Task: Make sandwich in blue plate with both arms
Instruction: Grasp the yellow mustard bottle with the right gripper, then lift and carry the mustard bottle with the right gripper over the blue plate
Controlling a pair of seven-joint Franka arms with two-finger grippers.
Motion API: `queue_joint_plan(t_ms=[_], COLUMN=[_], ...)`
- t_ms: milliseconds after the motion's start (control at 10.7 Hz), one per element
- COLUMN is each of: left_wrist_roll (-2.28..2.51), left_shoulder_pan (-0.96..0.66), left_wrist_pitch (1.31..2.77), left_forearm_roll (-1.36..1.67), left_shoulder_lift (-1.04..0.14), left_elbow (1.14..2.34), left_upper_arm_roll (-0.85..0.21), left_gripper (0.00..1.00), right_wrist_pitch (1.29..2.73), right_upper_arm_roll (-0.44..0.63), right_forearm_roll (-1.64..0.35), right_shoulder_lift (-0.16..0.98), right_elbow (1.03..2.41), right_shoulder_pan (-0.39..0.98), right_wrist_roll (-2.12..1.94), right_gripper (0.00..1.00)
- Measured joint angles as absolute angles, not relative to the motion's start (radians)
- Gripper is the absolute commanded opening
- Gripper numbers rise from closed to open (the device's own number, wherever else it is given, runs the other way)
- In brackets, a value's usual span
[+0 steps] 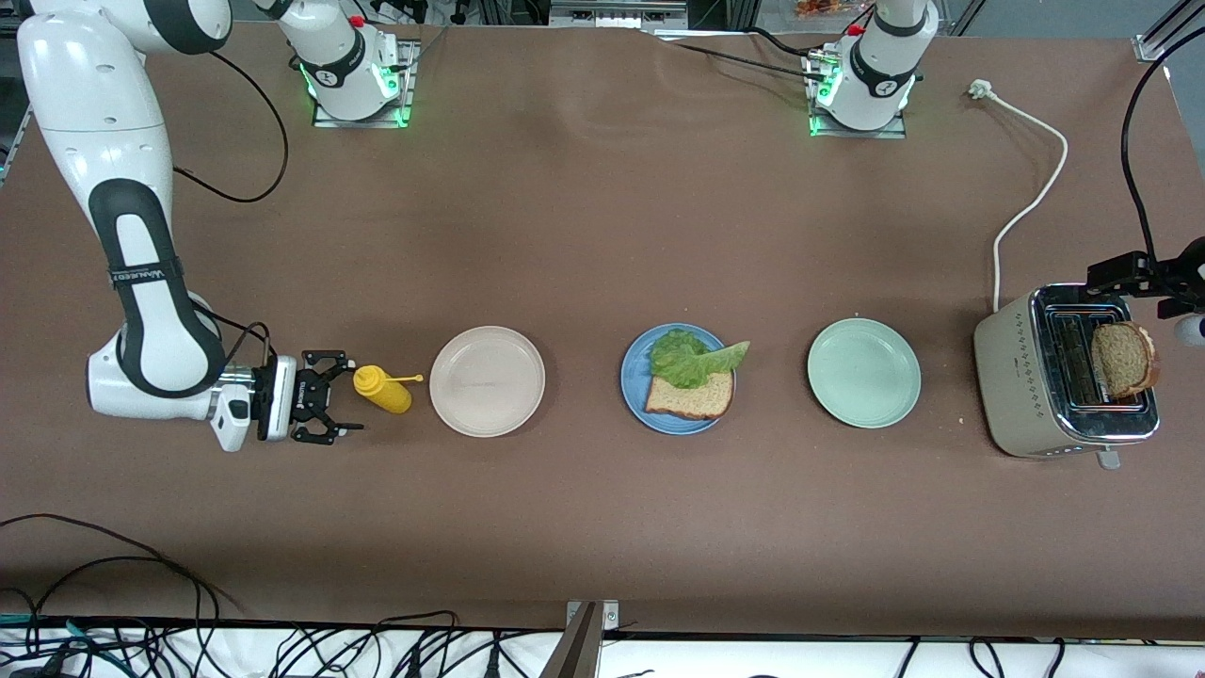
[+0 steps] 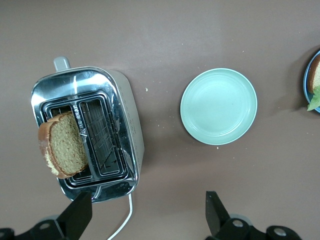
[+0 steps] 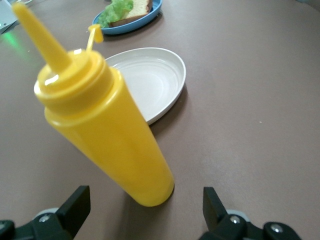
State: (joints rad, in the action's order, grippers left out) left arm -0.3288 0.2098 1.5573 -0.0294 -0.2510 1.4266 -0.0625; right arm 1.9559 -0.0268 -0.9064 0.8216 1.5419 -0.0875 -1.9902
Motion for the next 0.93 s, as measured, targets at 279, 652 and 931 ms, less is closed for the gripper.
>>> queue_joint_plan(t_ms=[279, 652, 931], left_wrist_roll=[-0.329, -0.329, -0.329], left_shoulder_pan=[0.21, 0.21, 0.21], left_wrist_pitch=[1.554, 1.55, 1.548], left_forearm_roll=[-0.029, -0.029, -0.029], left_shoulder_lift=[-0.251, -0.251, -0.251], left_elbow=[1.427, 1.427, 1.427], left_upper_arm_roll=[-0.063, -0.063, -0.063], left_gripper=[1.0, 1.0, 1.0], right_wrist_pitch=[1.924, 1.878, 1.88], right_upper_arm_roll=[-0.027, -0.027, -0.027], right_forearm_roll=[-0.957, -1.04, -1.053], right_shoulder_lift=[0.845, 0.885, 0.9], right_elbow=[1.542, 1.542, 1.542], right_shoulder_pan=[-0.089, -0.092, -0.092], right_wrist_roll=[-2.11, -2.237, -2.285], right_gripper=[1.0, 1.0, 0.68])
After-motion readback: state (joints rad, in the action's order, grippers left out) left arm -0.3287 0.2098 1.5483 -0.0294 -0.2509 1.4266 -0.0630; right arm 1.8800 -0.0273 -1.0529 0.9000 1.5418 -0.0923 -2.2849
